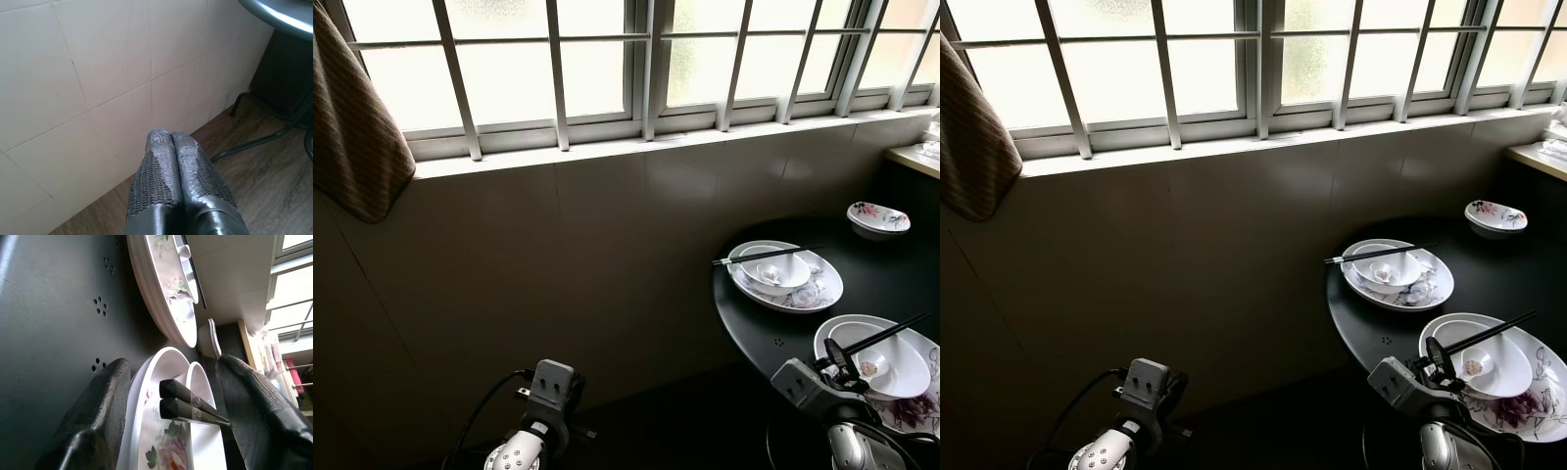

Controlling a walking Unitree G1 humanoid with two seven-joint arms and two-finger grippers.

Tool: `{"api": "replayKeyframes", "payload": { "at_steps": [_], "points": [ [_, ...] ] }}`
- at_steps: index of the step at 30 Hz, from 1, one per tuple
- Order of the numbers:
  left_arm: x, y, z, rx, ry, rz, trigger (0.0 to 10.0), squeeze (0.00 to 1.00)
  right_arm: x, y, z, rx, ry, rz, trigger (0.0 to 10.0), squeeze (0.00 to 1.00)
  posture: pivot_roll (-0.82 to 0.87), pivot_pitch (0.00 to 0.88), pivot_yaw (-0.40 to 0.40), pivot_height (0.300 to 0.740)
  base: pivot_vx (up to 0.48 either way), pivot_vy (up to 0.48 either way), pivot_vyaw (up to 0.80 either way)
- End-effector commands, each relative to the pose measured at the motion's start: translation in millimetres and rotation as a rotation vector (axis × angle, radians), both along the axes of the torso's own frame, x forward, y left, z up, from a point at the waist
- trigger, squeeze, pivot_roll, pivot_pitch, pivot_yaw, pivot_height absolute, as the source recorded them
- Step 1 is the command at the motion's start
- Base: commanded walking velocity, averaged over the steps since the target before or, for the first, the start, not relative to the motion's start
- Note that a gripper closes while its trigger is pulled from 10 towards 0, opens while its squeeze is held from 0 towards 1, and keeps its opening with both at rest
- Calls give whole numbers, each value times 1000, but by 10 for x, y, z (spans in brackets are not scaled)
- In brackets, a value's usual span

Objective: Kitchen organization

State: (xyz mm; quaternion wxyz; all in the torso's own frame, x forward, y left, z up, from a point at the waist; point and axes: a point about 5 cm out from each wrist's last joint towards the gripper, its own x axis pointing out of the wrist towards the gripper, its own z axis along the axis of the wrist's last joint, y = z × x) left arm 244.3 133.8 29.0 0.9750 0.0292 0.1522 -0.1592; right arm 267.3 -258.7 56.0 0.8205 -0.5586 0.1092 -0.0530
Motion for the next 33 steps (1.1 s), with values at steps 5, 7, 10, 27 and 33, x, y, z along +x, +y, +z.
{"api": "replayKeyframes", "payload": {
  "at_steps": [5, 7, 10, 27, 33],
  "points": [
    [9, 2, 4, -4, 1, 6, 10000, 0, 46, 2, 24, -5, -24, 18, 10000, 0, -26, 0, -17, 740, 0, 0, 0],
    [11, 0, 5, -5, 0, 8, 10000, 0, 60, -19, 24, -15, -26, 15, 10000, 0, -24, 0, -18, 740, 0, 0, 0],
    [13, -3, 5, -5, 0, 8, 10000, 0, 69, -38, 30, -21, -27, 10, 10000, 0, -25, 0, -19, 740, 0, 0, 0],
    [17, -6, 7, -9, -1, 9, 10000, 0, 96, -78, 37, -46, -45, -5, 3255, 0, -24, 0, -21, 740, 0, 0, 0],
    [14, -7, 8, -10, -1, 10, 10000, 0, 104, -61, 45, -53, -60, 2, 0, 0, -23, 0, -21, 740, 0, 0, 0]
  ]
}}
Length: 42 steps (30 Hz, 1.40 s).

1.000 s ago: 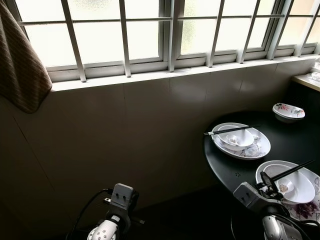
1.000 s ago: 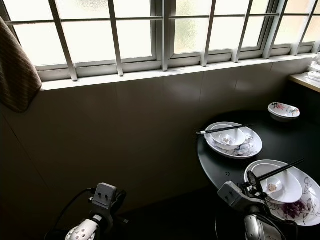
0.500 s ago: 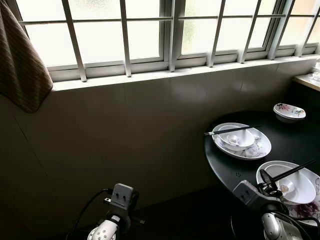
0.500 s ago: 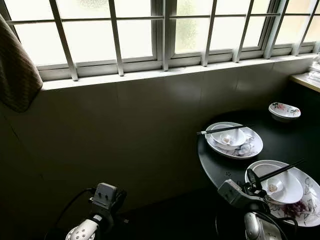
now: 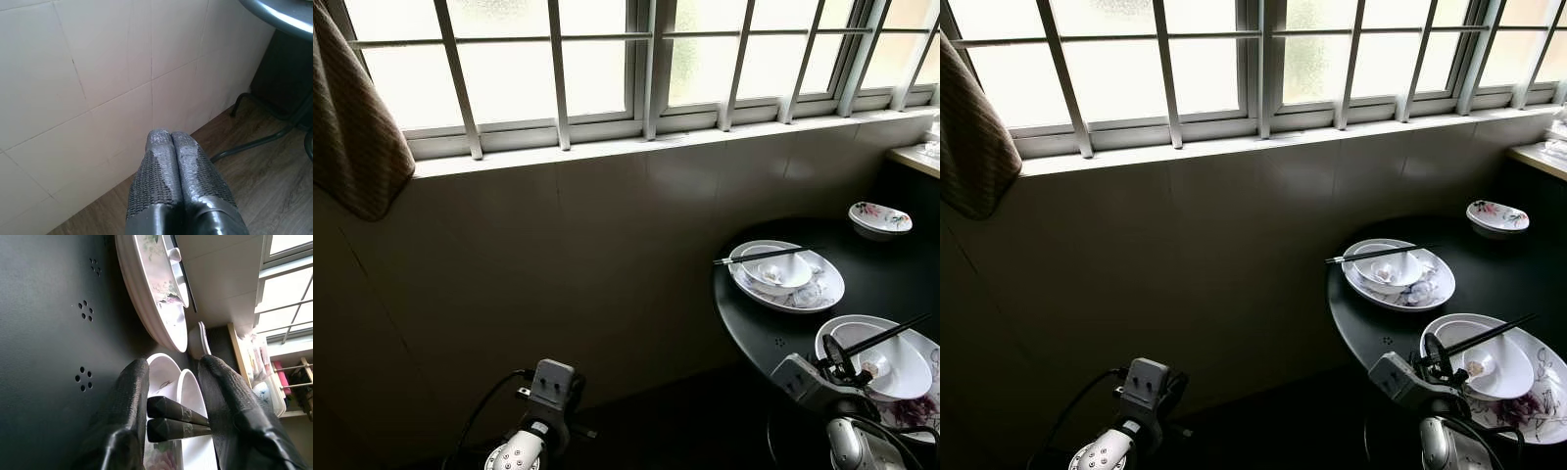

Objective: Kitchen organization

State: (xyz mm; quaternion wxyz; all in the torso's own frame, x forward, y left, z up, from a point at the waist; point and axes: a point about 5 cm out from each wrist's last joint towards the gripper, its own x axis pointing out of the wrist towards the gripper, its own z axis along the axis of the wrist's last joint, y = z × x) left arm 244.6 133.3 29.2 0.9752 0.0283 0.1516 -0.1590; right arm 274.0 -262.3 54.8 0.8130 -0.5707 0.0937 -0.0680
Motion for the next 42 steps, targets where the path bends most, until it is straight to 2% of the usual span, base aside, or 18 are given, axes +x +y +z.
{"api": "replayKeyframes", "payload": {
  "at_steps": [1, 8, 17, 21, 24, 25, 26, 28, 32, 37, 42],
  "points": [
    [11, -2, 6, -8, -1, 10, 10000, 0, 38, -23, 57, -21, -21, 8, 0, 0, -23, 0, -21, 740, 0, 0, 0],
    [12, -3, 5, -9, 0, 10, 10000, 0, 33, -3, 57, -26, -26, 5, 0, 0, -21, 0, -21, 740, 0, 0, 0],
    [10, -13, -3, -13, 3, 11, 10000, 0, 46, 17, 100, -101, -45, 22, 0, 0, -22, 0, -23, 740, 0, 0, 0],
    [8, -19, -5, -17, 3, 12, 10000, 0, 63, 51, 185, -217, -92, 57, 0, 0, -22, 0, -26, 740, 0, 0, 0],
    [7, -21, -6, -20, 4, 13, 10000, 0, 70, 64, 230, -260, -122, 71, 0, 0, -22, 0, -27, 740, 0, 0, 0],
    [5, -24, -7, -23, 4, 14, 10000, 0, 80, 86, 302, -305, -169, 90, 0, 0, -23, 0, -27, 740, 0, 0, 0],
    [5, -24, -7, -23, 4, 14, 10000, 0, 80, 86, 302, -305, -169, 90, 0, 0, -23, 0, -27, 740, 0, 0, 0],
    [4, -26, -9, -26, 5, 14, 10000, 0, 99, 110, 430, -339, -245, 97, 0, 0, -24, 0, -26, 740, 0, 0, 0],
    [4, -29, -13, -33, 8, 14, 10000, 0, 123, 190, 580, -343, -326, 138, 0, 0, -27, 0, -25, 740, 0, 0, 0],
    [8, -35, -12, -39, 8, 17, 10000, 0, 151, 287, 631, -326, -352, 191, 0, 0, -27, 0, -27, 740, 0, 0, 0],
    [9, -36, -9, -41, 8, 18, 10000, 0, 154, 313, 641, -329, -360, 198, 0, 0, -23, 0, -29, 740, 0, 0, 0]
  ]
}}
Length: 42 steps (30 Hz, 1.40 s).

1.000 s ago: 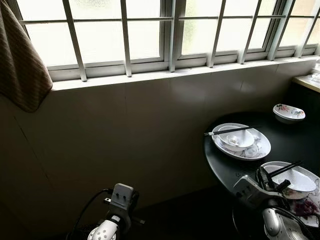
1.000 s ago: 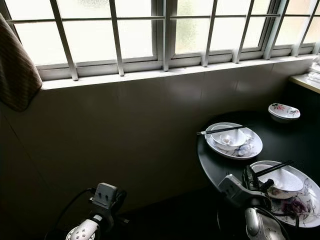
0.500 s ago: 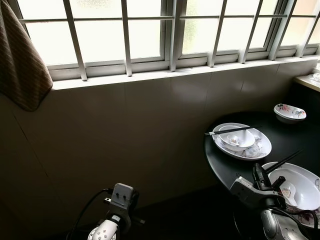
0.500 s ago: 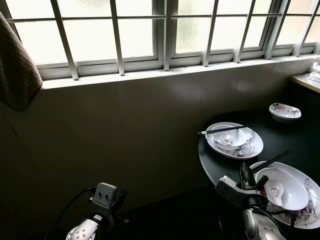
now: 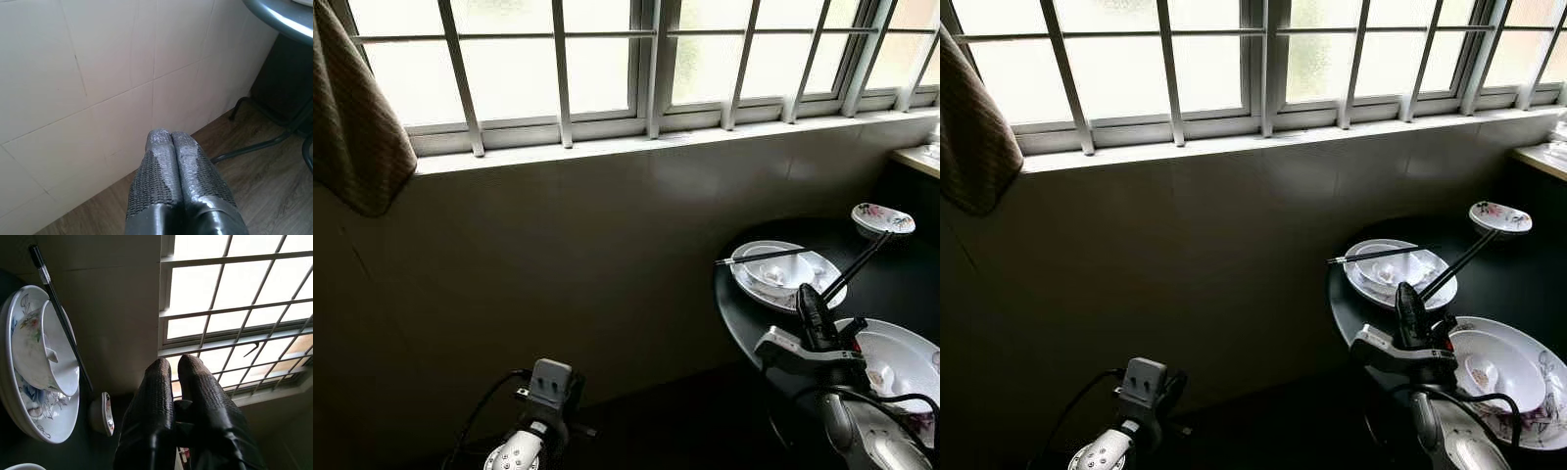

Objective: Kitchen organization

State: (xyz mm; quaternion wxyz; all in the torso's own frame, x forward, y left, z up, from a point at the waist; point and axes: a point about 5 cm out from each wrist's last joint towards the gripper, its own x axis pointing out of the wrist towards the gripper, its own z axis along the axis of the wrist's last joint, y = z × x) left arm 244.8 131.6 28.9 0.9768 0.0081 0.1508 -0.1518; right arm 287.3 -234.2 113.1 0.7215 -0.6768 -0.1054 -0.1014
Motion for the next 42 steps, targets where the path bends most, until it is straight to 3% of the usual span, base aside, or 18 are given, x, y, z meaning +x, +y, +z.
{"api": "replayKeyframes", "payload": {
  "at_steps": [1, 3, 9, 10, 11, 15, 16, 18, 19, 20, 21, 24, 35, 36, 37, 38, 42],
  "points": [
    [9, -20, -5, -5, 3, 0, 10000, 0, 18, 95, 92, 15, -51, 55, 0, 0, -21, 0, -31, 740, 0, 0, 0],
    [14, -15, -2, -9, 1, 5, 10000, 0, 22, 277, 158, 60, -81, 150, 0, 0, -20, 0, -30, 740, 0, 0, 400],
    [23, -6, 2, -12, -1, 9, 10000, 0, 23, 496, 208, 60, -94, 262, 0, 0, -20, 0, -29, 740, 0, 0, 800],
    [27, 0, 5, -14, -4, 15, 10000, 0, 18, 571, 223, 61, -97, 298, 980, 0, -19, 0, -29, 740, 0, 0, 800],
    [32, 18, 15, -21, -12, 29, 10000, 0, 5, 688, 212, 91, -75, 357, 1176, 0, -18, 0, -29, 740, 0, 0, 800],
    [35, 29, 21, -19, -16, 36, 10000, 0, -24, 777, 162, 116, -39, 409, 1451, 0, -16, 0, -29, 740, 0, 0, 800],
    [36, 33, 24, -18, -19, 40, 10000, 0, -46, 825, 133, 136, -17, 438, 3176, 0, -14, 0, -29, 740, 0, 364, 800],
    [38, 37, 26, -18, -22, 43, 10000, 0, -70, 872, 109, 158, 5, 469, 3176, 0, -14, 0, -29, 740, 0, 364, 800],
    [40, 45, 34, -18, -28, 47, 10000, 0, -97, 923, 71, 177, 30, 490, 941, 0, -13, 0, -28, 740, 0, 480, 800],
    [40, 50, 39, -18, -33, 50, 10000, 0, -115, 957, 46, 189, 47, 502, 941, 0, -14, 0, -28, 740, 0, 480, 800],
    [41, 55, 46, -15, -38, 52, 10000, 0, -129, 975, 22, 205, 62, 508, 392, 0, -14, 0, -28, 740, 0, 0, 800],
    [41, 58, 52, -3, -45, 50, 10000, 0, -137, 978, -1, 226, 75, 507, 0, 0, -13, 0, -26, 740, 0, 0, 800],
    [40, 73, 65, 20, -58, 50, 10000, 0, -118, 987, 2, 272, 80, 507, 0, 0, -7, 0, -21, 740, 0, 204, 800],
    [39, 76, 66, 23, -59, 49, 10000, 0, -117, 993, 1, 274, 81, 509, 706, 0, -6, 0, -20, 740, 0, 0, 800],
    [39, 76, 66, 23, -59, 49, 10000, 0, -117, 993, 1, 274, 81, 509, 706, 0, -6, 0, -20, 740, 0, 0, 800],
    [39, 80, 65, 26, -59, 50, 10000, 0, -116, 999, -2, 280, 82, 510, 1608, 0, -2, 0, -21, 740, 0, 0, 800],
    [36, 85, 66, 34, -63, 51, 10000, 0, -108, 1021, 15, 304, 77, 521, 2000, 0, 0, 0, -20, 740, 0, 0, 800]
  ]
}}
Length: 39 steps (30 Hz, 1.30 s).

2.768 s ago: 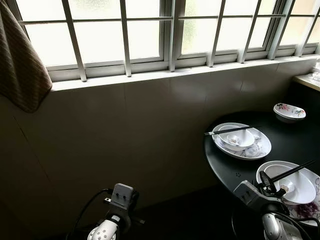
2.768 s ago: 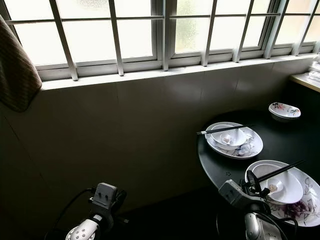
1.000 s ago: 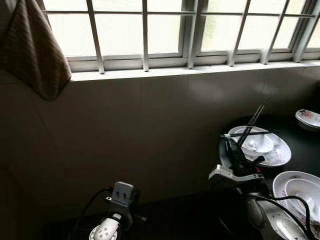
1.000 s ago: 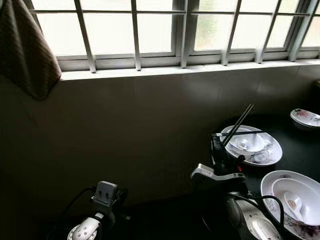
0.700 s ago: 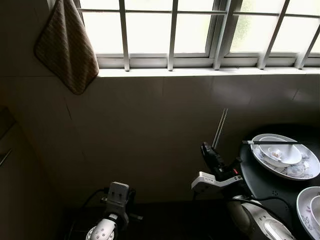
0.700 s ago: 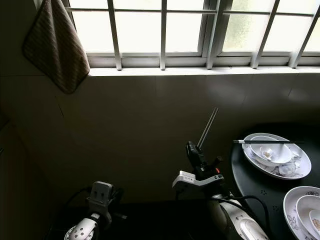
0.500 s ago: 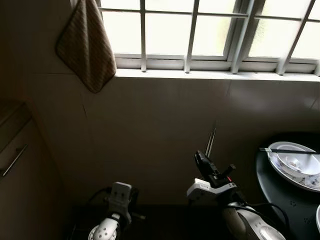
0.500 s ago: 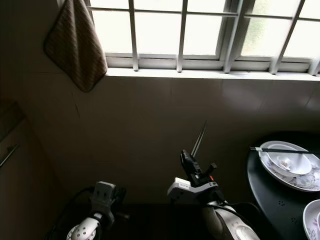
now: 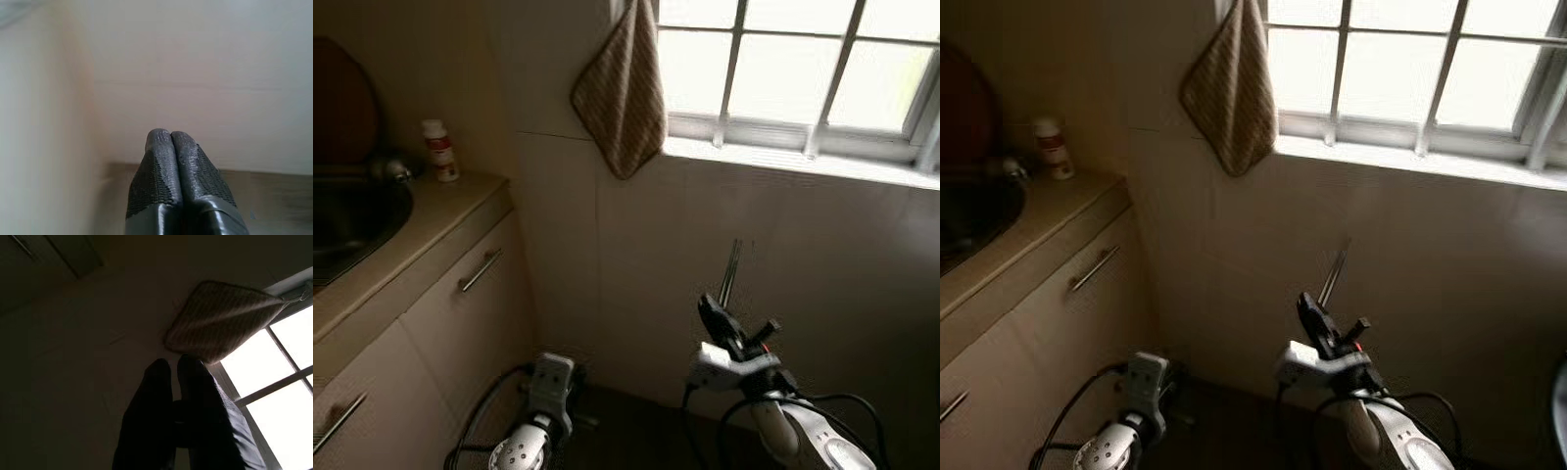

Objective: Kitchen organization

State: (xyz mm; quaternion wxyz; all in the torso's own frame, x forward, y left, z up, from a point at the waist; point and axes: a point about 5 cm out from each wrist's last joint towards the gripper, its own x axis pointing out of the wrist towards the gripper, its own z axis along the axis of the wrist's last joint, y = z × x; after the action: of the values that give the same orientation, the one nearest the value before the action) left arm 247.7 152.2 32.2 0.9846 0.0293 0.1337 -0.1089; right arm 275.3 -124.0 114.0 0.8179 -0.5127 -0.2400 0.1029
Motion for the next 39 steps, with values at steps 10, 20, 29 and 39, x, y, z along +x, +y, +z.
{"api": "replayKeyframes", "payload": {
  "at_steps": [10, 20, 29, 39],
  "points": [
    [6, -101, 78, 23, -62, -10, 10000, 0, 124, -205, 117, 220, 36, -116, 4706, 0, 7, 0, -20, 740, 0, 0, 800],
    [14, -96, 60, 21, -56, -8, 10000, 0, 264, -594, -140, 629, 318, -411, 0, 0, 5, 0, -18, 740, 0, 0, 800],
    [24, -99, 70, 24, -58, -10, 10000, 0, 224, -605, -333, 670, 449, -455, 0, 0, 5, 0, -18, 740, 0, 0, 800],
    [51, -102, 213, 105, -146, -20, 10000, 0, 256, -622, -100, 548, 267, -457, 10000, 0, 10, 0, -16, 740, 0, 0, 456]
  ]
}}
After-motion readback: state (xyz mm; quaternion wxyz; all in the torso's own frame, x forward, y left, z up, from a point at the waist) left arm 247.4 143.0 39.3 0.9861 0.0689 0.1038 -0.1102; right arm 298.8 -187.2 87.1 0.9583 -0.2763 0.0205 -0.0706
